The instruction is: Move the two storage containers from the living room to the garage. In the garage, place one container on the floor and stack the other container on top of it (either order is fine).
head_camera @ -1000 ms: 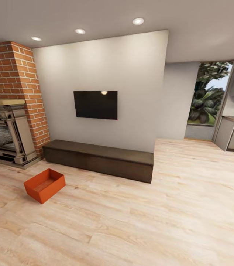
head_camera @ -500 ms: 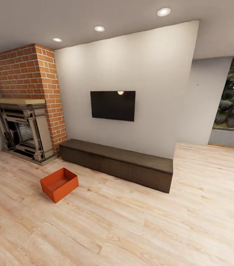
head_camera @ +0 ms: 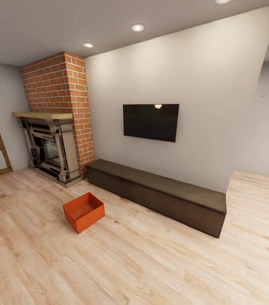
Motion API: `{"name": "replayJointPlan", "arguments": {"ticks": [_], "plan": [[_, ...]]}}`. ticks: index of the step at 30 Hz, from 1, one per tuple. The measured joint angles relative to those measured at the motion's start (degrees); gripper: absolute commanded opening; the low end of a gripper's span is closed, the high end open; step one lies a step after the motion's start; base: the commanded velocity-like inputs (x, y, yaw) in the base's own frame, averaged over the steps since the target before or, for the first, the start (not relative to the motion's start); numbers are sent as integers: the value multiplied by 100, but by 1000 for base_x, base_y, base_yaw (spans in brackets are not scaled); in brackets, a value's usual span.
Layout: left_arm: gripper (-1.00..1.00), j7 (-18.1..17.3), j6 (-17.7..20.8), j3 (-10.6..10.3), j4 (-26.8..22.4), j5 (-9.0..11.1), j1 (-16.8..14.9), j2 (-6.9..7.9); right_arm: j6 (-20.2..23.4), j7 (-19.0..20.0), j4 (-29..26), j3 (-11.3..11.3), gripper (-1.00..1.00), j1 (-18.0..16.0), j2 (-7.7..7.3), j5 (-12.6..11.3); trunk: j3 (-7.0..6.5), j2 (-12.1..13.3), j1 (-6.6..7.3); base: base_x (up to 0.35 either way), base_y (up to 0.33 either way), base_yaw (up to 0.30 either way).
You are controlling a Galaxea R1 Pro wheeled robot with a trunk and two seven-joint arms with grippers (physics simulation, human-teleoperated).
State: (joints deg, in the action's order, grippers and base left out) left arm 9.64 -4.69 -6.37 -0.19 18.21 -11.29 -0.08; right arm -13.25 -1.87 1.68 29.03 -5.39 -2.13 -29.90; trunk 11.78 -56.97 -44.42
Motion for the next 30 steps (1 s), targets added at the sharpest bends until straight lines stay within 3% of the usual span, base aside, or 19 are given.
{"name": "replayJointPlan", "arguments": {"ticks": [12, 30], "plan": [[100, -1, 1, 0, -2, 0, 0, -5, 5, -3, 3, -6, 100, 0, 0, -11, 0, 1, 0, 323, -14, 271], [100, -3, 10, 0, -3, -8, 1, -8, 6, -3, 3, 1, 100, -1, 5, -10, 0, 1, 0, 311, -109, 272]]}}
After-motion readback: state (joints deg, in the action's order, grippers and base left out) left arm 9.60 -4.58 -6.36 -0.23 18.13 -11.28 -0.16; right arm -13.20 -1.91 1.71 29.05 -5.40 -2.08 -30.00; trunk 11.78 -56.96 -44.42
